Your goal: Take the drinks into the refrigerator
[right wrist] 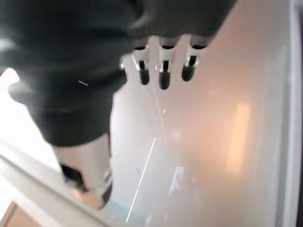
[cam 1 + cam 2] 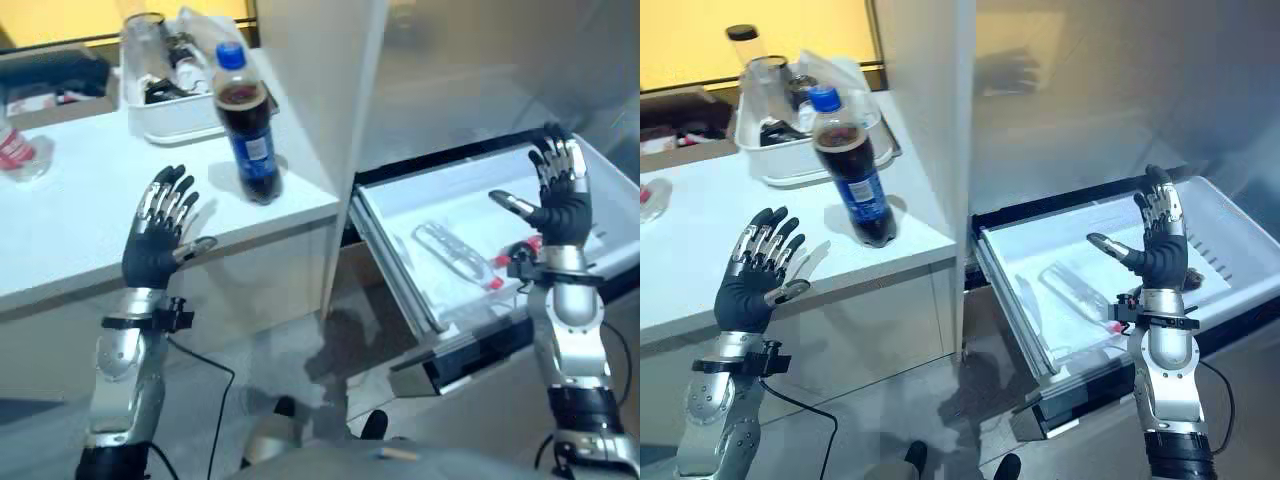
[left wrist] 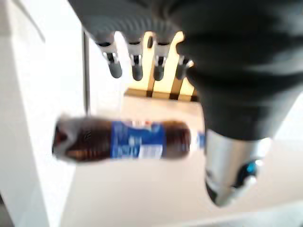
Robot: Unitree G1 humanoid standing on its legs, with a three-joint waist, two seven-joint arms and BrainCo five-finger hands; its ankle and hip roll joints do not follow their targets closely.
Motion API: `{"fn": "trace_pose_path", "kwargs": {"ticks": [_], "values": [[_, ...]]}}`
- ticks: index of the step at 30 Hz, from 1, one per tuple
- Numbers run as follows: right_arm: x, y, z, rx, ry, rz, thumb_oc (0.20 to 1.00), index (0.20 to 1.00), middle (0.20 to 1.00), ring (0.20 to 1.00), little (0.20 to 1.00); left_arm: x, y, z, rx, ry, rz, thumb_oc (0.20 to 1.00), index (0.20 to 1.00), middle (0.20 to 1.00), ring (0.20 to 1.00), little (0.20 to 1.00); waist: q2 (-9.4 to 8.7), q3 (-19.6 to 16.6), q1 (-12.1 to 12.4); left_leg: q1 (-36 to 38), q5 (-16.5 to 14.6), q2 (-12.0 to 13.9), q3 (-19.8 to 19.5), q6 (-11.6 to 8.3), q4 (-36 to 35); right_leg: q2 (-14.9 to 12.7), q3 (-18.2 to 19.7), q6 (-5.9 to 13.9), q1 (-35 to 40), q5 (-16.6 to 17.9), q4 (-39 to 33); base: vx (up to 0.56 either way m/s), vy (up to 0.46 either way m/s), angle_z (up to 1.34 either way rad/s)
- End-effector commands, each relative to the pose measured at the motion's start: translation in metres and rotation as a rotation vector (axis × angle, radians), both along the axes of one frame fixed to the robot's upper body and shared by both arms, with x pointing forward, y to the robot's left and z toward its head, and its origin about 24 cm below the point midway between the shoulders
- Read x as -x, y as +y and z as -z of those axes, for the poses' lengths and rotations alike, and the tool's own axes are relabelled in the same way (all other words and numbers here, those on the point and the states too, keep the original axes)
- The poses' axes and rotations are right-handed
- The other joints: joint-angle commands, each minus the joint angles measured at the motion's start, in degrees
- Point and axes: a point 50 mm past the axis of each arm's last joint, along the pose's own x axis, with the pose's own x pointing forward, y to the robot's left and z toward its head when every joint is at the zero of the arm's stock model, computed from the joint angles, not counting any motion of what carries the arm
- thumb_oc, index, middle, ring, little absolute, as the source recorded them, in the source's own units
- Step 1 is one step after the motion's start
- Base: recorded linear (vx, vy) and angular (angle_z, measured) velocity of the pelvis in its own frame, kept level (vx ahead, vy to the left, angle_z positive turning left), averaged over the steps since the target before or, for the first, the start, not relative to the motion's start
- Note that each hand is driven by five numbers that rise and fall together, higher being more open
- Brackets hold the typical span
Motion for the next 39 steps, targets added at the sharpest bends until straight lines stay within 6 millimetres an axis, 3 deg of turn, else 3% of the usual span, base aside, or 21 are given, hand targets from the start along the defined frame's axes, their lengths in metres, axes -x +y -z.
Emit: {"fn": "trace_pose_path", "kwargs": {"ticks": [1,14,27,32,39], "values": [[0.002,-0.004,-0.04,0.033,-0.192,0.005,1.0,1.0,1.0,1.0,1.0,0.001,0.002,-0.02,-0.05,-0.114,-0.01,1.0,1.0,1.0,1.0,1.0,0.31,-0.6,-0.7,-0.8,-0.8,-1.4,-0.9,2.23,-1.0,-1.1,3.9,1.34,-1.7,-7.1,12.5,0.1,-0.107,2.47],[0.0,-0.004,-0.04,0.044,-0.184,0.018,1.0,1.0,1.0,1.0,1.0,-0.005,-0.002,-0.027,-0.067,-0.15,-0.058,1.0,1.0,1.0,1.0,1.0,1.17,-0.4,-1.6,-0.9,-1.1,-0.7,-1.3,2.17,-1.0,-1.6,3.0,1.4,-3.3,-8.2,15.6,0.02,-0.006,0.09],[-0.004,0.0,-0.034,0.028,-0.158,-0.008,1.0,1.0,1.0,1.0,1.0,-0.012,-0.001,-0.032,-0.14,-0.164,-0.083,1.0,1.0,1.0,1.0,1.0,1.19,-0.6,-2.7,0.5,-2.2,-0.2,1.3,2.39,-1.0,-1.3,5.3,1.56,-3.7,-8.0,15.8,0.01,0.007,-0.05],[-0.009,0.006,-0.033,0.021,-0.143,-0.049,1.0,1.0,1.0,1.0,1.0,-0.021,0.008,-0.034,-0.209,-0.147,-0.121,1.0,1.0,1.0,1.0,1.0,1.37,-0.9,-3.3,1.6,-2.7,0.1,3.0,2.3,-1.0,-0.9,7.1,1.7,-3.7,-7.8,15.7,0.01,0.02,-0.2],[-0.016,0.016,-0.033,0.008,-0.122,-0.13,1.0,1.0,1.0,1.0,1.0,-0.045,0.018,-0.015,-0.171,-0.012,-0.115,1.0,1.0,1.0,1.0,1.0,1.83,-1.3,-4.7,3.3,-3.5,0.3,5.1,2.39,-1.0,-0.4,9.6,1.76,-3.8,-7.5,15.7,0.01,0.028,-0.24]]}}
